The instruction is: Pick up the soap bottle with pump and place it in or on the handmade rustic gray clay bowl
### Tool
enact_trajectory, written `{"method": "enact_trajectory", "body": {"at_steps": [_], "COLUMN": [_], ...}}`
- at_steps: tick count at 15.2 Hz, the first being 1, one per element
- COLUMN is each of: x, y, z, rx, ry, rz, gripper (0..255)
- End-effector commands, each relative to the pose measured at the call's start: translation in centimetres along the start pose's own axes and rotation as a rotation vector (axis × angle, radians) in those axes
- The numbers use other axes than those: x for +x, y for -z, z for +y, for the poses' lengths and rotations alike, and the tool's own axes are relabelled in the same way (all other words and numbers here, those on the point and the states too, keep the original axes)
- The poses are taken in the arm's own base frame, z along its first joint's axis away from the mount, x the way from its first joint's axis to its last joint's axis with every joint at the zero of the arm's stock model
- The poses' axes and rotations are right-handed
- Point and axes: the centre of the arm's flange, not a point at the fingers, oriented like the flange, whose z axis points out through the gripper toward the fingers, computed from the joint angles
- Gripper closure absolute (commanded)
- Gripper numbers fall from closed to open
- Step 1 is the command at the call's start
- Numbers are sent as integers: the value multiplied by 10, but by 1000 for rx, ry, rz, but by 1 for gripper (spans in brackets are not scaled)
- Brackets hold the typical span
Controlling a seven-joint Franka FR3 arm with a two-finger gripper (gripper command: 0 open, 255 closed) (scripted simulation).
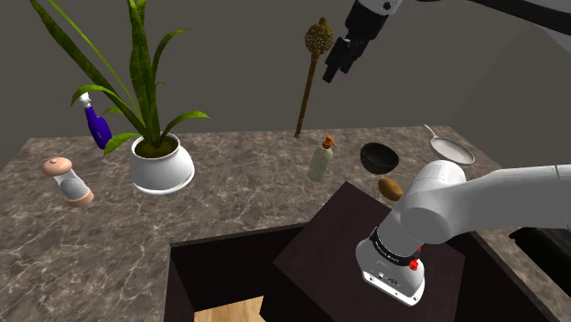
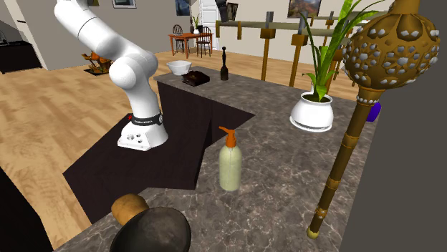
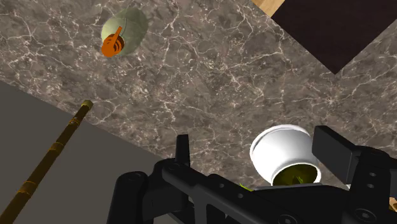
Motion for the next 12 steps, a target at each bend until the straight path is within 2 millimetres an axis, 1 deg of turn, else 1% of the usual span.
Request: {"method": "enact_trajectory", "body": {"at_steps": [1,12], "x": [0,-12], "y": [0,-120], "z": [0,85], "rx": [0,32], "ry": [0,-6], "rz": [0,-24], "gripper": [0,0]}}
